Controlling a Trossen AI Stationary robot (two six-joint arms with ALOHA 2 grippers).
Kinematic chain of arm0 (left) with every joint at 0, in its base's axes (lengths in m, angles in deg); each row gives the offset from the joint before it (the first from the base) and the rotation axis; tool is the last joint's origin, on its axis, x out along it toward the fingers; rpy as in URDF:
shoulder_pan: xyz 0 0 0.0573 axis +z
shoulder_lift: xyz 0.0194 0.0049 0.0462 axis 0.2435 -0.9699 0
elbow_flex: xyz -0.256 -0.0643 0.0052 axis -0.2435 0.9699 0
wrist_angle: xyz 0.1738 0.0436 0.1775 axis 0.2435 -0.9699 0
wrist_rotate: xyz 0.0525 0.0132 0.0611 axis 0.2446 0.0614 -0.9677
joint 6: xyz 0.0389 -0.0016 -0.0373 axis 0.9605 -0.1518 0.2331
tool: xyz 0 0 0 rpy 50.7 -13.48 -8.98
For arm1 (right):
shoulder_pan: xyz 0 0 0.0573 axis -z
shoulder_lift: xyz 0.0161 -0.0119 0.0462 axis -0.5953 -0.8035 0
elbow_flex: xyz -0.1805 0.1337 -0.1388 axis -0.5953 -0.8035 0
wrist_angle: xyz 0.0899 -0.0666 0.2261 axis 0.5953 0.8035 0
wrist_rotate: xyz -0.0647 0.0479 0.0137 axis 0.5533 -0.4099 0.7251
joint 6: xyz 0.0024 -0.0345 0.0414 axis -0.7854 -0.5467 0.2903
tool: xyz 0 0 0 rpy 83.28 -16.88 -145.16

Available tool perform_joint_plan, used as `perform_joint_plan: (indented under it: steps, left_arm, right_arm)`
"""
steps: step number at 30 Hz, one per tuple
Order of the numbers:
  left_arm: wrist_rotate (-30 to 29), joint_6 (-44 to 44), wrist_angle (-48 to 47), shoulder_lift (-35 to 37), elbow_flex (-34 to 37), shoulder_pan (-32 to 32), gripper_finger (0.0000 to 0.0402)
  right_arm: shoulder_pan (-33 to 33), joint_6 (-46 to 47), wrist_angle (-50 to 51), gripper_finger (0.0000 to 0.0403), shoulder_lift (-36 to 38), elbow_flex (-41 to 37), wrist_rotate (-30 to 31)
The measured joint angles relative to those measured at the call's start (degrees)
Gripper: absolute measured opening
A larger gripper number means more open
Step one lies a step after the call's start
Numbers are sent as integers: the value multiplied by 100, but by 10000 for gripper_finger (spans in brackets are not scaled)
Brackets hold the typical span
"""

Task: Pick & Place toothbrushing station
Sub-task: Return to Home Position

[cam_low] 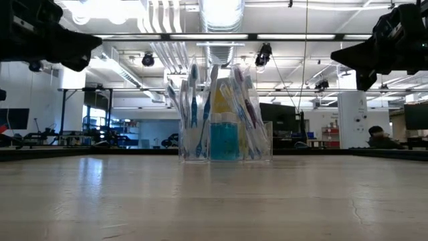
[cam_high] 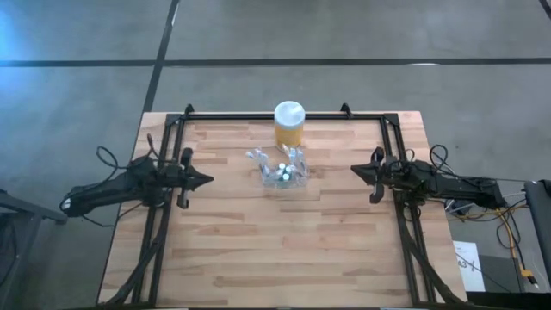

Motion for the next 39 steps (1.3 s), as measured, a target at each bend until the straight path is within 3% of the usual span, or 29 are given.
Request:
perform_joint_plan:
  steps: [24, 39]
  left_arm:
    - [247, -232, 16, 228, 378, 5, 2]
    - [-14, -18, 20, 207, 391, 5, 22]
  right_arm:
    - [6, 104, 118, 8, 0, -4, 60]
    - [3, 0, 123, 8, -93, -4, 57]
